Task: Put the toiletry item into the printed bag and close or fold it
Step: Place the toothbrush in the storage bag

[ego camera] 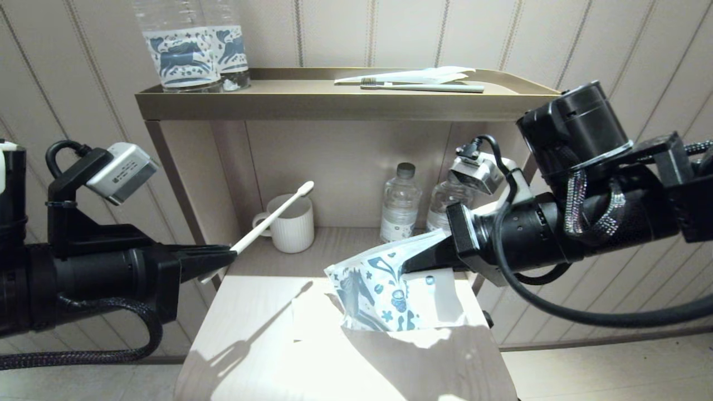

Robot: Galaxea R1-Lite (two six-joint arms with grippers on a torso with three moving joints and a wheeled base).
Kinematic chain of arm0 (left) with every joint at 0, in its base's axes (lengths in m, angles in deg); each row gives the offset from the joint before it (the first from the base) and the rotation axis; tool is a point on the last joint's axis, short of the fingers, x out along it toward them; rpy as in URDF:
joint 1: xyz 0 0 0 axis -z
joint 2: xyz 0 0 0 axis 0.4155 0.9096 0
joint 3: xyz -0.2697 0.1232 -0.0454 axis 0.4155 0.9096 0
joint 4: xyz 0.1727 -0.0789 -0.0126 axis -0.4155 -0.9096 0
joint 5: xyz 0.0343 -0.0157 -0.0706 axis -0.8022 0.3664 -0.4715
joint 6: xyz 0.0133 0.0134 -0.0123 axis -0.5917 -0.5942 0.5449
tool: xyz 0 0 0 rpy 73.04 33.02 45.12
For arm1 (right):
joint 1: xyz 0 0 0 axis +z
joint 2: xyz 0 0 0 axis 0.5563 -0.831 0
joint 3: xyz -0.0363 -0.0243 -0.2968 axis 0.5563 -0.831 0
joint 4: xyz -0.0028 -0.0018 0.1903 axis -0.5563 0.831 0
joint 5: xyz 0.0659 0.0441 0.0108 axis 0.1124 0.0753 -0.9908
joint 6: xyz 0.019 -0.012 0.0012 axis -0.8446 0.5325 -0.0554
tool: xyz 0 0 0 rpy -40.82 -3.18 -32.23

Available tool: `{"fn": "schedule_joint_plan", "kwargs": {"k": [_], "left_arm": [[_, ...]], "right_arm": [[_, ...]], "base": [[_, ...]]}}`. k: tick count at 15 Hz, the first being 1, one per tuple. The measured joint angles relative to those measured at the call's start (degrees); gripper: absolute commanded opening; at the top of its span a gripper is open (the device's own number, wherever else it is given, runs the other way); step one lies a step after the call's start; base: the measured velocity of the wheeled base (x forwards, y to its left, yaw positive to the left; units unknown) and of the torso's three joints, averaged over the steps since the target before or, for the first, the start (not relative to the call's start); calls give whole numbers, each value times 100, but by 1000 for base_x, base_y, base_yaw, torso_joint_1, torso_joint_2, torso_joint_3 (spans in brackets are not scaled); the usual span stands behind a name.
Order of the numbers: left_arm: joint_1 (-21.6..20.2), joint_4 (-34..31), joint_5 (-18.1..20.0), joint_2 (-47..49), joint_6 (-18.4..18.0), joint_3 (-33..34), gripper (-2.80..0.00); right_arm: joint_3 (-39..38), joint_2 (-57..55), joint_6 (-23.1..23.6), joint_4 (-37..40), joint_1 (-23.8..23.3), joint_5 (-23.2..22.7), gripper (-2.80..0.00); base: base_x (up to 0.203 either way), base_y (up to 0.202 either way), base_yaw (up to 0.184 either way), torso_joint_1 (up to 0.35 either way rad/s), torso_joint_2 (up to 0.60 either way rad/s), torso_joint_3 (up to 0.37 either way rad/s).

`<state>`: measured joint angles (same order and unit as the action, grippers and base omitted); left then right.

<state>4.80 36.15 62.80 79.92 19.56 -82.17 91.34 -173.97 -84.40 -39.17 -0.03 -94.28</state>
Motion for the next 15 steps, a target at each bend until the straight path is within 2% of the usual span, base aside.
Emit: {"fn": "schedule_joint_plan", "kwargs": {"k": [3, 7, 10, 13, 15], "left_arm": [[2, 17, 139, 45, -1, 2, -280], [0, 36, 174, 83, -18, 27, -280], [-4, 35, 240, 89, -22, 105, -280], [-4, 44, 425, 116, -36, 115, -280], [-4, 47, 430, 166, -44, 88, -280]], "right_arm": [[431, -256, -71, -27, 59, 91, -280], [1255, -617, 45, -10, 128, 642, -280], [1280, -675, 755, 23, 423, 1534, -280], [721, -656, 1952, -44, 686, 2844, -280], [333, -519, 2403, -347, 776, 3519, -280]], "base": [[0, 0, 0, 0, 0, 0], [0, 0, 0, 0, 0, 0], [0, 0, 0, 0, 0, 0], [0, 0, 0, 0, 0, 0], [0, 0, 0, 0, 0, 0]]}}
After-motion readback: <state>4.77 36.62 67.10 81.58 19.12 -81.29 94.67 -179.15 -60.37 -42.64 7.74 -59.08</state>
